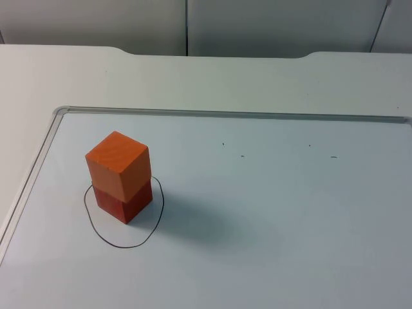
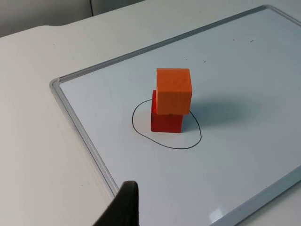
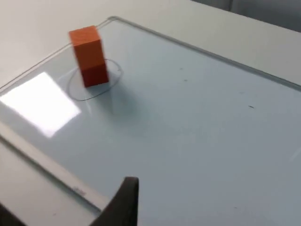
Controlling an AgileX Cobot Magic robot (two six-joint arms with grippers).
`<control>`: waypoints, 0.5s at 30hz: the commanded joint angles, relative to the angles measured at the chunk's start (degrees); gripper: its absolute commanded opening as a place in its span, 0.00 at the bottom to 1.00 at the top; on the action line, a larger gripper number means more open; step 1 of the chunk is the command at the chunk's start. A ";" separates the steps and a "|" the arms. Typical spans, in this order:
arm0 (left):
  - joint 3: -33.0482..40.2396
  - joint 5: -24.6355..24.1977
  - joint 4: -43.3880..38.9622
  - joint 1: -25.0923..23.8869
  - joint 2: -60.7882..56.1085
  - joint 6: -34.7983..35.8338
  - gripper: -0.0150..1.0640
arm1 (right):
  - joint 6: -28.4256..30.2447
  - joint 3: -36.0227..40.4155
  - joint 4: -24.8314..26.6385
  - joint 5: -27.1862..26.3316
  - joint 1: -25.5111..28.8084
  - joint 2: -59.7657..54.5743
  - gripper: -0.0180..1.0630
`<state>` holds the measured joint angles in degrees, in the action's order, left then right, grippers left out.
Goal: Pick up one cube with the left hand and another cube with the right hand. First place the cube in the right hand at the target position, then stack the cube in the left hand on top.
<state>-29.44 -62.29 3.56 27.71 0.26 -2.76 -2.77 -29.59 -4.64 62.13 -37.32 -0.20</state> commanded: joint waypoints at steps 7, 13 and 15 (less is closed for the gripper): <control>0.18 0.53 0.28 -0.15 -0.26 0.16 0.98 | -0.03 0.47 -0.08 -0.36 21.34 0.20 0.99; 0.18 0.53 0.28 -0.15 -0.26 0.16 0.98 | -0.03 0.47 -0.08 -0.36 29.66 0.20 0.99; 0.18 0.53 0.28 -0.15 -0.26 0.16 0.98 | -0.03 0.47 -0.08 -0.36 31.39 0.20 0.99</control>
<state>-29.44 -62.29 3.56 27.71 0.26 -2.76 -2.77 -29.59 -4.64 62.13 -7.90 -0.20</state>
